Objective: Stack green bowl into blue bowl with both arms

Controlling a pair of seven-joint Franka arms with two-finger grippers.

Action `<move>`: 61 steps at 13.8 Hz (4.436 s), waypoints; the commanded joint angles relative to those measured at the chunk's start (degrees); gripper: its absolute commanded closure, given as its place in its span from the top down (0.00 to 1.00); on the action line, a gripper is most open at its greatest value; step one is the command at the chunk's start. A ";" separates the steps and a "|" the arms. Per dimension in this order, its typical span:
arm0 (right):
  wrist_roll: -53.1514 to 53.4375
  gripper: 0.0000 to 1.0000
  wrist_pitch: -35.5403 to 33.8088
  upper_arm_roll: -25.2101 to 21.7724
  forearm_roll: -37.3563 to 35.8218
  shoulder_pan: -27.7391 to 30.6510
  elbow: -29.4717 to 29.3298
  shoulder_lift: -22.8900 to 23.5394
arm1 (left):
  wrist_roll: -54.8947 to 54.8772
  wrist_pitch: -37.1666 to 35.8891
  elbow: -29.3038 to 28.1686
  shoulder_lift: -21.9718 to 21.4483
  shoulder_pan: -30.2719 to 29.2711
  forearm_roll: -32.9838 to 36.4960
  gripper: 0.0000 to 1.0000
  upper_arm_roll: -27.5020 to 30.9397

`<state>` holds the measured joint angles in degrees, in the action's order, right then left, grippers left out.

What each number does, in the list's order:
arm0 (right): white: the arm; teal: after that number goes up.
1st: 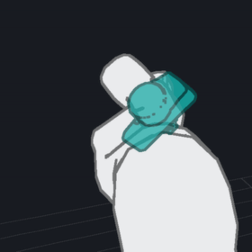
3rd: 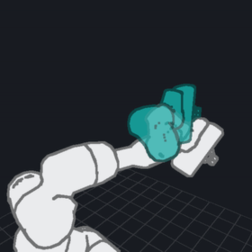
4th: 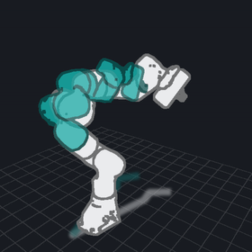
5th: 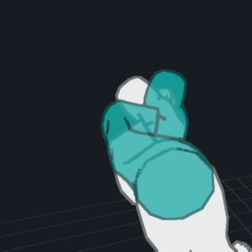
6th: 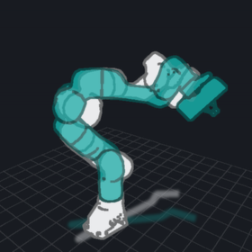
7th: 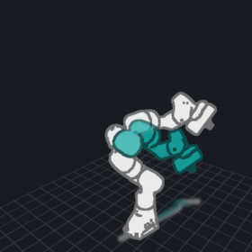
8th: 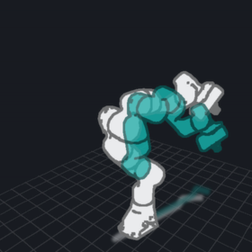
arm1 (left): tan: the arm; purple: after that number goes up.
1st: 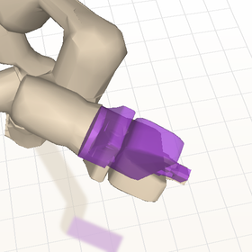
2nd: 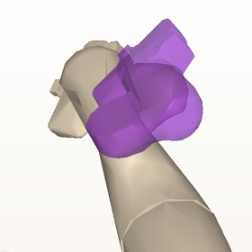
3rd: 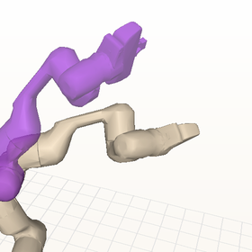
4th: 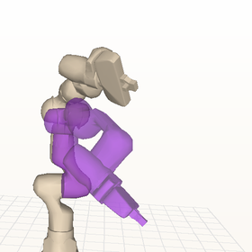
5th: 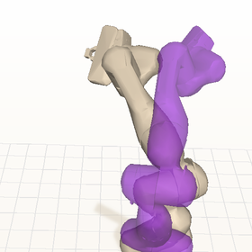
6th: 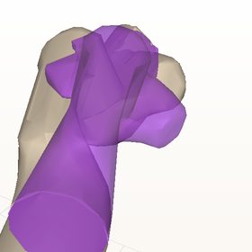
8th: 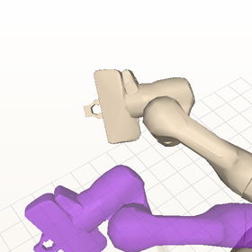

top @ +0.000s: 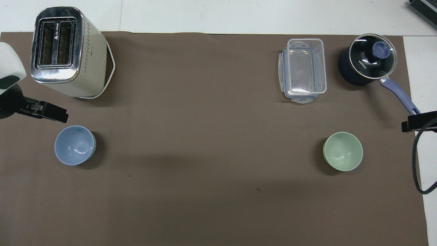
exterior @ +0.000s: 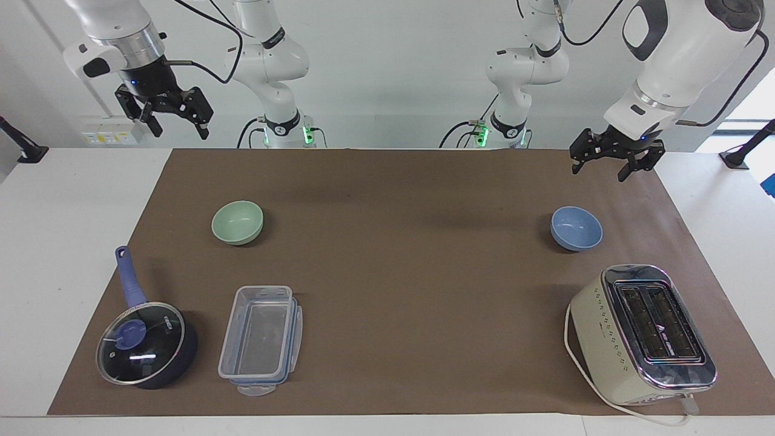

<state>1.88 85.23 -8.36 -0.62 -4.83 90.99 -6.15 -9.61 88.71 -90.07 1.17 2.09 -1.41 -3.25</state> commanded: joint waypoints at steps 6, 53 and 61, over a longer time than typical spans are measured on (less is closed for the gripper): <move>-0.92 1.00 0.64 0.45 -0.08 0.70 1.55 -1.32 | 0.74 -1.09 1.39 0.50 0.63 0.62 1.00 0.17; -0.74 1.00 0.12 0.45 0.01 0.70 1.03 -1.23 | -16.32 25.63 -29.54 -5.83 -14.65 -3.95 1.00 0.35; -0.74 1.00 0.12 0.45 0.01 0.70 1.11 -1.14 | -20.88 37.39 -33.59 0.93 -19.67 -5.88 1.00 0.35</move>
<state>1.88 85.22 -8.35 -0.62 -4.69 91.26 -6.37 -27.72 122.00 -123.09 -0.41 -15.72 -5.24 -2.37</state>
